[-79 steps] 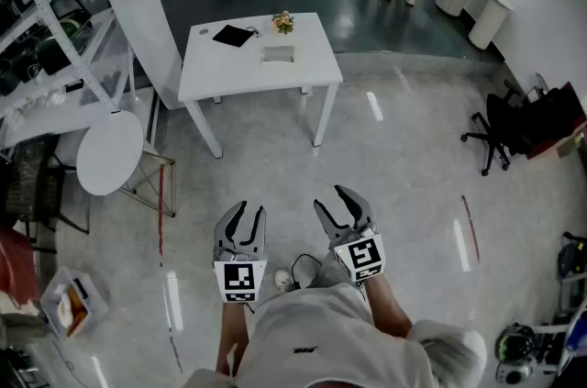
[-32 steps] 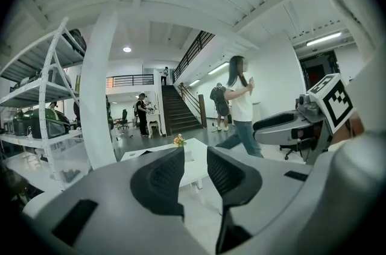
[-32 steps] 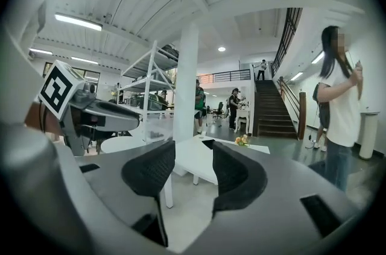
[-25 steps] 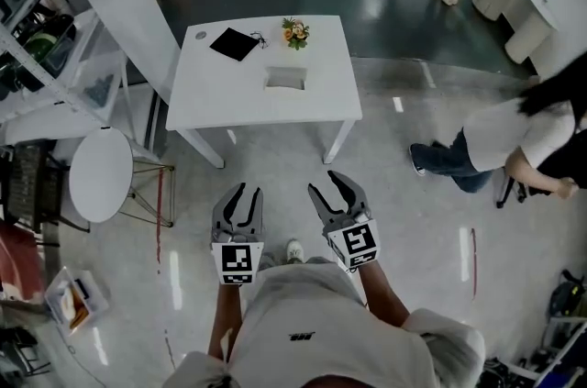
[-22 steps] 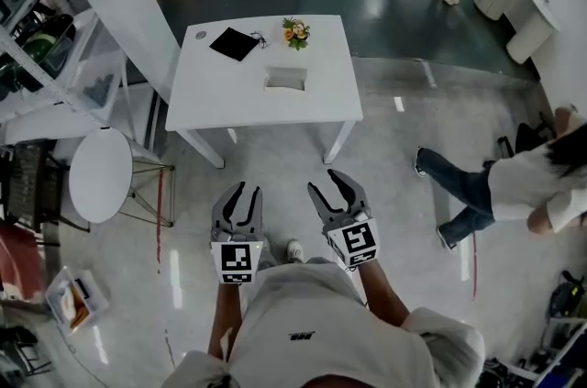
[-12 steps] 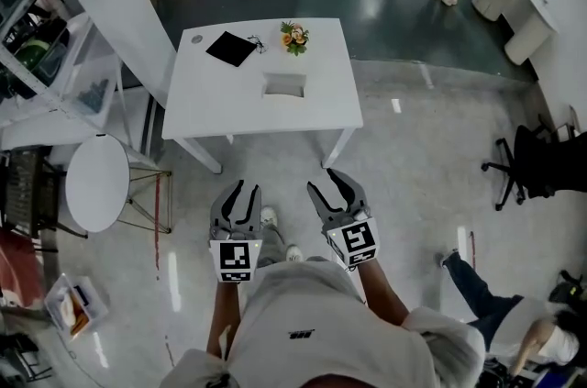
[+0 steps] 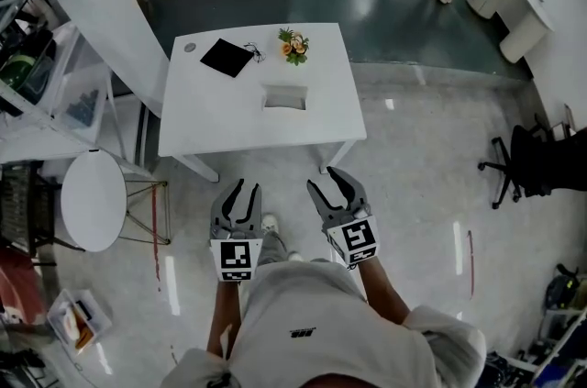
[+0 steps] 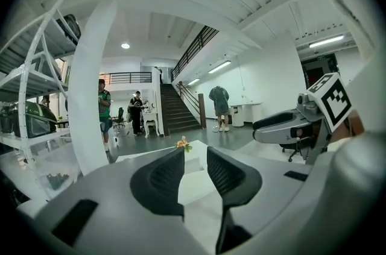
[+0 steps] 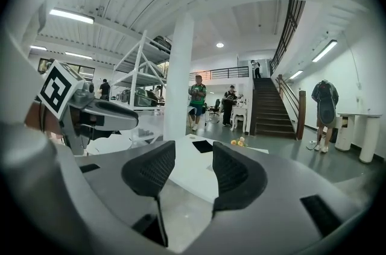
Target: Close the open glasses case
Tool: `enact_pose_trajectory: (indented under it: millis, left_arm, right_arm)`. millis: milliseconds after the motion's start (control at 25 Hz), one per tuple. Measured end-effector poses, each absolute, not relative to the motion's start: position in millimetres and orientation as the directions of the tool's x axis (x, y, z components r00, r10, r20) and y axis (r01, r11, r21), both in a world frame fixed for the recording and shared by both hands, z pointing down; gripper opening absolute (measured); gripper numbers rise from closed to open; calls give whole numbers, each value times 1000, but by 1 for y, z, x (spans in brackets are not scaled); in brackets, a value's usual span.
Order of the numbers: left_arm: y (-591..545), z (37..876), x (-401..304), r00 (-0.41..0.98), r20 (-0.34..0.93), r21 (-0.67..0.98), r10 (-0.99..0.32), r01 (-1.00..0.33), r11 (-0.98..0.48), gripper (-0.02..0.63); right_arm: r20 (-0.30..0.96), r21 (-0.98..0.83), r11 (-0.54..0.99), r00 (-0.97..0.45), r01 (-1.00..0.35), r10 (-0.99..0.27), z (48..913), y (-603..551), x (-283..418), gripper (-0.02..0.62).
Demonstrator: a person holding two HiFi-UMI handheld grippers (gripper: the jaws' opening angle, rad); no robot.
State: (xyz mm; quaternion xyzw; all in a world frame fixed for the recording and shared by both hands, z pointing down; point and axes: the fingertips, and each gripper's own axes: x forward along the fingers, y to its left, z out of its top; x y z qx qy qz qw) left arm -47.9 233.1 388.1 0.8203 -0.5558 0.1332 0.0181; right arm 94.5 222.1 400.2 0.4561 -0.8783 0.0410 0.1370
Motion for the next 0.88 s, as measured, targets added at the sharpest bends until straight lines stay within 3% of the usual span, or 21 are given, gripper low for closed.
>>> enact_pose_trajectory:
  millis: [880]
  left_arm:
    - [107,392,-107,446,235,-99,-863,-873,-478,130]
  right_arm:
    - [283,67,496,-460,-866,-842,403,107,33,192]
